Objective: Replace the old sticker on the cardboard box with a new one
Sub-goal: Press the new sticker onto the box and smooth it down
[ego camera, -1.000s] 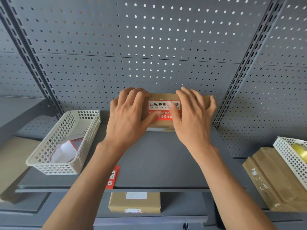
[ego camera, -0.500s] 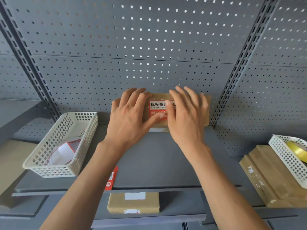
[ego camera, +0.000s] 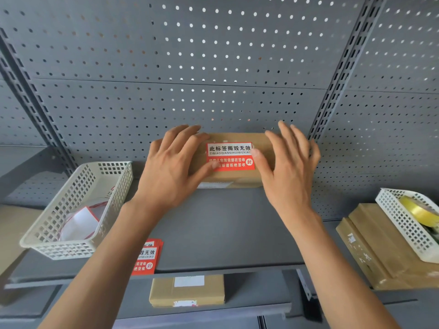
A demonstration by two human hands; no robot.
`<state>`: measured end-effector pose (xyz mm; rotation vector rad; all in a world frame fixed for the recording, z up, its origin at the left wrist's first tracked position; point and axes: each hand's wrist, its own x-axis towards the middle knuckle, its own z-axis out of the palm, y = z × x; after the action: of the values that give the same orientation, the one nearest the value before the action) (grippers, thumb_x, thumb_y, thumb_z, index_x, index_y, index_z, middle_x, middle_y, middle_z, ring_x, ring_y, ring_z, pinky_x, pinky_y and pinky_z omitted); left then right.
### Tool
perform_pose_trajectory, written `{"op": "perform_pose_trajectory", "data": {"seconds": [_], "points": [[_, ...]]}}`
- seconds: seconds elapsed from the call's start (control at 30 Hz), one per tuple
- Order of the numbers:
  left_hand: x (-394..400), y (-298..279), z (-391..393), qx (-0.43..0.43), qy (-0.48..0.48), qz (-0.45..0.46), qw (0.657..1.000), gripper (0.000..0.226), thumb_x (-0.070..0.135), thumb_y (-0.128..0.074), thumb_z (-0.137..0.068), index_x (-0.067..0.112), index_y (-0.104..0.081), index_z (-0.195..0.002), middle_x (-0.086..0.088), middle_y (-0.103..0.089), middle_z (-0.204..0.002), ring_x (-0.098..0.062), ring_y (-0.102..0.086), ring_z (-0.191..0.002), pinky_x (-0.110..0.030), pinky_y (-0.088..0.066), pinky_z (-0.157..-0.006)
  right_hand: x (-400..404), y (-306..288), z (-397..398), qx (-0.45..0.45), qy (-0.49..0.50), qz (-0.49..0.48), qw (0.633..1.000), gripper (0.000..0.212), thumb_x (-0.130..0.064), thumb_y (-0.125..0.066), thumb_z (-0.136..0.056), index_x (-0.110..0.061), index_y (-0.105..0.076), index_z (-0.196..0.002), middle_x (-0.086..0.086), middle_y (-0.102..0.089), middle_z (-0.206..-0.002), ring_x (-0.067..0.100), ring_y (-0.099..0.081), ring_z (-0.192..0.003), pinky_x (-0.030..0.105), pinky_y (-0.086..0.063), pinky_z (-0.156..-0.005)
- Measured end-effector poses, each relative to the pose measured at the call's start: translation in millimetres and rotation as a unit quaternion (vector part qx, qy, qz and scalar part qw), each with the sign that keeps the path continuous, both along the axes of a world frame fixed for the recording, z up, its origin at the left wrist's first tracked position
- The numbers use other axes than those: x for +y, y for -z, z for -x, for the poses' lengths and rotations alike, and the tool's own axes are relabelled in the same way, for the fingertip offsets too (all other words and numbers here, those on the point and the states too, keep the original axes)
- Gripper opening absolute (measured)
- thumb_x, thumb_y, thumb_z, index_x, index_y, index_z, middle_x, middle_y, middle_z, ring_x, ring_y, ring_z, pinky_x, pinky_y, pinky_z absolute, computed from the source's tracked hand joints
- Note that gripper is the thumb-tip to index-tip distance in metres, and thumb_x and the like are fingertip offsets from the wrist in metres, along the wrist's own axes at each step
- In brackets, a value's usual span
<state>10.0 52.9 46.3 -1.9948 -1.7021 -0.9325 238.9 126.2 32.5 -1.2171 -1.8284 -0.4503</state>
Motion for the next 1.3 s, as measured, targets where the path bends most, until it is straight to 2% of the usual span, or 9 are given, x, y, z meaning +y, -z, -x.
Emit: {"op": "perform_pose_trajectory", "data": {"seconds": [0.1, 0.27, 0.4, 0.6, 0.77, 0.9, 1.0, 1.1, 1.3], "points": [[-1.2, -0.2, 6.2, 0.001, 0.018, 0.01, 1.0, 0.057, 0.064, -0.047, -0.096, 0.025, -0.053, -0.137, 0.003, -0.051, -0.151, -0.025, -0.042, -0.142, -0.047, -0.043, -0.098, -2.1, -1.3, -4.0, 0.004, -0.001, 0.001, 1.0, 0.055, -0.056, -0.039, -0.104, -0.014, -0.062, -0.131, 0.007, -0.051, -0.153, 0.029, -0.042, -0.145, 0.059, -0.027, -0.116], [-1.1, -5.2, -3.8, -0.026, -0.001, 0.025, 0.999, 0.076, 0.08, -0.049, -0.084, 0.026, -0.055, -0.137, 0.006, -0.051, -0.151, -0.022, -0.04, -0.142, -0.048, -0.041, -0.101, -22.4, 1.8, 26.1, 0.002, -0.056, -0.016, 0.998, 0.051, -0.051, -0.046, -0.103, -0.012, -0.062, -0.132, 0.009, -0.051, -0.153, 0.031, -0.044, -0.144, 0.061, -0.028, -0.116], [1.3, -4.6, -5.5, -0.03, -0.003, 0.016, 0.999, 0.076, 0.08, -0.051, -0.083, 0.025, -0.056, -0.135, 0.006, -0.052, -0.149, -0.022, -0.042, -0.141, -0.049, -0.042, -0.099, -25.8, 7.8, 37.8, -0.001, -0.07, -0.012, 0.997, 0.05, -0.05, -0.045, -0.104, -0.012, -0.062, -0.131, 0.009, -0.051, -0.153, 0.031, -0.045, -0.143, 0.06, -0.03, -0.115], [-2.6, -4.1, 5.8, -0.021, 0.028, 0.038, 0.999, 0.069, 0.074, -0.046, -0.089, 0.027, -0.052, -0.14, 0.005, -0.048, -0.153, -0.022, -0.038, -0.144, -0.047, -0.04, -0.101, -19.1, 12.3, 5.9, 0.016, -0.039, 0.017, 0.999, 0.05, -0.051, -0.049, -0.101, -0.013, -0.059, -0.132, 0.007, -0.046, -0.157, 0.029, -0.04, -0.146, 0.058, -0.026, -0.118], [-4.1, -5.9, 9.1, -0.041, 0.051, 0.047, 0.997, 0.062, 0.069, -0.049, -0.091, 0.03, -0.053, -0.139, 0.007, -0.048, -0.153, -0.021, -0.037, -0.145, -0.047, -0.04, -0.102, -13.4, 11.7, -15.6, 0.03, -0.038, 0.025, 0.999, 0.049, -0.048, -0.045, -0.103, -0.012, -0.058, -0.134, 0.009, -0.044, -0.158, 0.03, -0.038, -0.146, 0.056, -0.026, -0.119], [-0.6, -11.2, 3.9, -0.153, 0.044, 0.033, 0.987, 0.045, 0.059, -0.052, -0.094, 0.03, -0.062, -0.127, 0.006, -0.055, -0.146, -0.019, -0.044, -0.139, -0.052, -0.044, -0.105, -7.2, -7.7, -10.7, 0.073, -0.069, 0.072, 0.992, 0.05, -0.049, -0.044, -0.102, -0.015, -0.056, -0.137, 0.007, -0.04, -0.161, 0.027, -0.035, -0.146, 0.049, -0.026, -0.118], [6.2, -16.2, -6.6, -0.214, 0.018, 0.011, 0.977, 0.037, 0.052, -0.057, -0.09, 0.027, -0.068, -0.116, 0.006, -0.063, -0.137, -0.021, -0.053, -0.127, -0.048, -0.047, -0.102, -2.8, -30.8, -2.8, 0.108, -0.089, 0.137, 0.981, 0.049, -0.049, -0.048, -0.102, -0.017, -0.054, -0.139, 0.004, -0.033, -0.165, 0.024, -0.035, -0.147, 0.045, -0.031, -0.116], [11.6, -16.1, -10.7, -0.211, 0.005, -0.002, 0.977, 0.033, 0.047, -0.062, -0.088, 0.026, -0.068, -0.113, 0.005, -0.066, -0.133, -0.023, -0.055, -0.124, -0.047, -0.049, -0.1, -0.6, -40.7, 8.3, 0.068, -0.077, 0.19, 0.976, 0.05, -0.053, -0.047, -0.102, -0.02, -0.054, -0.138, 0.002, -0.031, -0.166, 0.025, -0.036, -0.147, 0.046, -0.035, -0.114], [11.6, -10.2, -3.1, -0.166, 0.025, -0.009, 0.986, 0.038, 0.05, -0.062, -0.091, 0.026, -0.068, -0.12, 0.005, -0.061, -0.143, -0.019, -0.048, -0.139, -0.053, -0.05, -0.102, 6.1, -26.8, 9.5, 0.05, -0.107, 0.156, 0.981, 0.044, -0.046, -0.049, -0.102, -0.018, -0.058, -0.134, 0.004, -0.044, -0.158, 0.026, -0.038, -0.143, 0.054, -0.039, -0.109]]}}
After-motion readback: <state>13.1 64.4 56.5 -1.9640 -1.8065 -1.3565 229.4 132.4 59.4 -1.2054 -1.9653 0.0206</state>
